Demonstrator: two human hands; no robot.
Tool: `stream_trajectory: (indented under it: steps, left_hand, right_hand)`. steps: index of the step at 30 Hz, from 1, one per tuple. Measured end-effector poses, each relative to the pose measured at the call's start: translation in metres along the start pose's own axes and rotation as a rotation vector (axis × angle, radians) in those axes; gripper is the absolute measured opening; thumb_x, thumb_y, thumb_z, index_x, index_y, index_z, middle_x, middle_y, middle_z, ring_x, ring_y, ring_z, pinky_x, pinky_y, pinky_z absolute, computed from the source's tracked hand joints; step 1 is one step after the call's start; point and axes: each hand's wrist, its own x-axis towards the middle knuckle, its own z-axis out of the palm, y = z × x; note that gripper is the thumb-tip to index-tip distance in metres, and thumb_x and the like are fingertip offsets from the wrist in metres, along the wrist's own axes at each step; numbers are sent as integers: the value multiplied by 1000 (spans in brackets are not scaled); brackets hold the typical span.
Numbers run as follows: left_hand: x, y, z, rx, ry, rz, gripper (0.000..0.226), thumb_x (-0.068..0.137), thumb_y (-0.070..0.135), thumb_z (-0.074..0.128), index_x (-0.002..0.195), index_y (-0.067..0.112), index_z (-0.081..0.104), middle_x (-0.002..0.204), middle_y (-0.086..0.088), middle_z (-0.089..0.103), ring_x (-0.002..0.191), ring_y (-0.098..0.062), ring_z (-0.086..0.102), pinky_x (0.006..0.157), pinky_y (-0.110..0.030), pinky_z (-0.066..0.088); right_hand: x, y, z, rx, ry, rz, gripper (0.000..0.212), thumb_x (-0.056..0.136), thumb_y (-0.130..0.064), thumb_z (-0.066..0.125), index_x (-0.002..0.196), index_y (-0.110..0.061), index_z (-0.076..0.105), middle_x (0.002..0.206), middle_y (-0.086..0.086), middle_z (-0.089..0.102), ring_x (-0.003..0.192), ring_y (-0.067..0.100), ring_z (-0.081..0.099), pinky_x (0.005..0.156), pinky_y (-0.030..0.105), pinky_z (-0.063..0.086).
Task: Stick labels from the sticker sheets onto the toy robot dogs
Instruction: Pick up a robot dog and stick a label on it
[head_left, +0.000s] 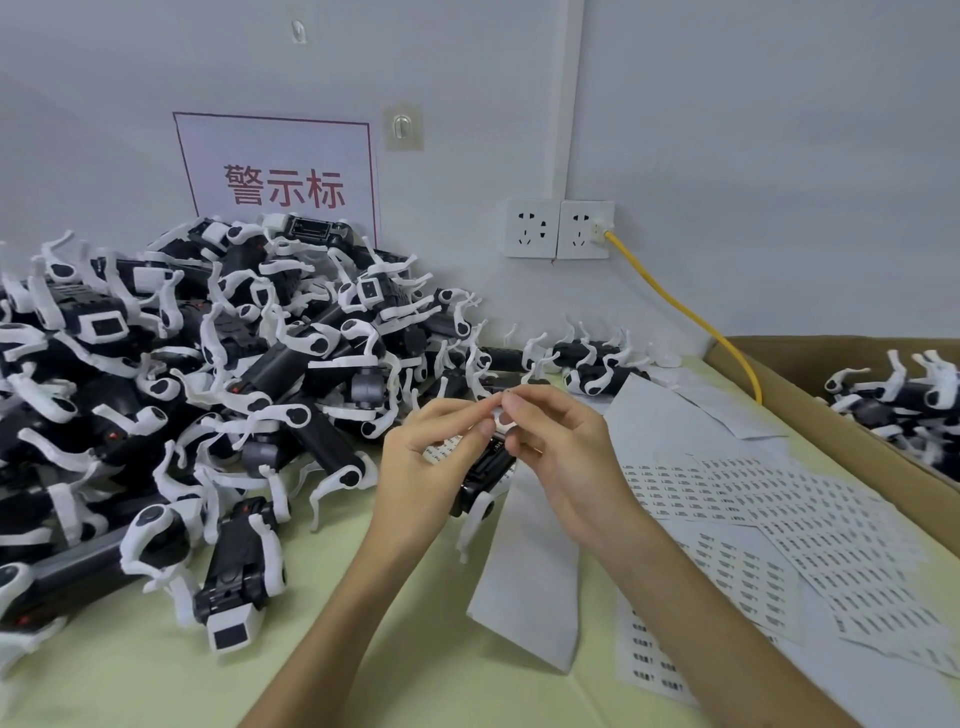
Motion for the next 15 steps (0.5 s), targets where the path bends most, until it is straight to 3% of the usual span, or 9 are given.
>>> stream_trajectory:
  steps: [4, 7, 11, 13, 15]
  left_hand:
    - [0, 0, 1, -7, -7, 10, 27, 96, 2, 68, 115, 18, 79, 104, 3, 76, 102, -10, 68, 93, -19, 48]
    - [-1, -2, 1, 33, 0, 23, 28, 96, 4, 68, 115, 21, 79, 105, 4, 76, 108, -18, 67, 99, -31, 49]
    - [-4, -6, 4, 290, 50, 140, 33, 100, 14, 64, 120, 38, 74, 103, 14, 73, 104, -17, 61, 96, -35, 45]
    - [-4, -9, 3, 490, 98, 206, 35, 99, 19, 58, 124, 37, 74, 102, 16, 72, 97, -17, 61, 93, -37, 43]
    - [-1, -13, -1, 517, 182, 118, 35, 101, 19, 56, 130, 33, 72, 101, 16, 73, 92, -16, 63, 89, -36, 45]
  right_hand:
    - [0, 0, 2, 71, -16, 58, 5, 87, -18, 73, 86, -18, 78, 80, 2, 72, 65, 11, 61, 66, 18, 52]
    - [1, 1, 1, 33, -6, 35, 12, 92, -14, 70, 85, -19, 79, 78, 1, 70, 69, 11, 61, 66, 18, 52]
    - [1, 0, 0, -46, 33, -3, 11, 93, -14, 71, 85, -18, 78, 75, -1, 67, 67, 12, 60, 68, 19, 52]
    - [2, 1, 0, -112, 83, -50, 8, 94, -13, 71, 88, -15, 76, 73, -2, 66, 61, 12, 58, 67, 21, 52]
    - [4, 0, -1, -120, 144, -85, 5, 94, -12, 70, 91, -12, 74, 71, -2, 65, 57, 12, 55, 64, 21, 52]
